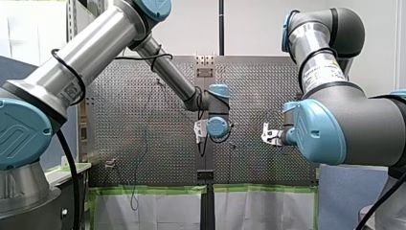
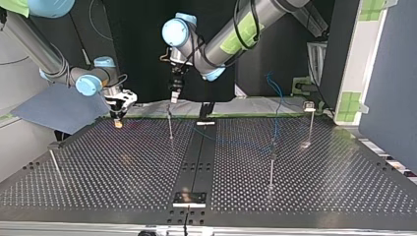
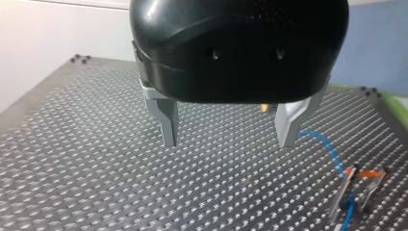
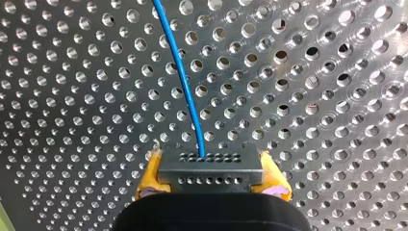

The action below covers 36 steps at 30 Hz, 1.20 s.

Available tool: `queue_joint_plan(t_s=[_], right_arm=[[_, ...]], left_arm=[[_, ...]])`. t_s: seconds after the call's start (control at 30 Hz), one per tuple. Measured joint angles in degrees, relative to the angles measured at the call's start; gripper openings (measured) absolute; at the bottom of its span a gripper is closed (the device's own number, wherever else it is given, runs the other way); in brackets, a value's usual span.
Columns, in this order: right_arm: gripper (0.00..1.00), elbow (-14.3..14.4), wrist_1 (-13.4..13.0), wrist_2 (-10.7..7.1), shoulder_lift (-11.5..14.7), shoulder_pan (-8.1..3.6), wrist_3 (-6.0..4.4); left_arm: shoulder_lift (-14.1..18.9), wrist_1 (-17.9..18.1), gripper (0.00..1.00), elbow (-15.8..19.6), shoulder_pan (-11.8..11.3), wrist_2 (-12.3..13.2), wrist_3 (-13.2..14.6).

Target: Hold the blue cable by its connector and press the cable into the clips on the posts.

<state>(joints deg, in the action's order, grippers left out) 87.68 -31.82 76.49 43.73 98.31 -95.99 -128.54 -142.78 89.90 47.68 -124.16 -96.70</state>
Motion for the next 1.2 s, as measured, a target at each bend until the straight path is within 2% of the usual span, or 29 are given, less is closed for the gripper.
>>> queue_joint_plan(t_s=[0.3,0.67,0.87,1.1,1.2], right_arm=[[0.00,0.00,0.00,-0.11,0.00,-0.06,0.00],[0.00,0.00,0.08,-0.20,0.00,-0.12,-0.06],[0.00,0.00,0.09,-0.25,0.00,-0.16,-0.16],[0.00,0.00,0.17,-0.60,-0.01,-0.18,-0.18],[0.00,0.00,0.18,-0.62,-0.01,-0.18,-0.17]], left_arm=[[4.24,3.60,1.00,4.26,0.54,-2.70,-1.52],[9.20,4.87,1.00,9.20,1.57,-4.46,-1.95],[12.01,5.04,1.00,12.01,1.48,-2.59,-4.16],[15.61,8.11,1.00,15.61,0.77,-0.43,-5.97],[16.97,9.12,1.00,16.99,0.27,-0.30,-5.77]])
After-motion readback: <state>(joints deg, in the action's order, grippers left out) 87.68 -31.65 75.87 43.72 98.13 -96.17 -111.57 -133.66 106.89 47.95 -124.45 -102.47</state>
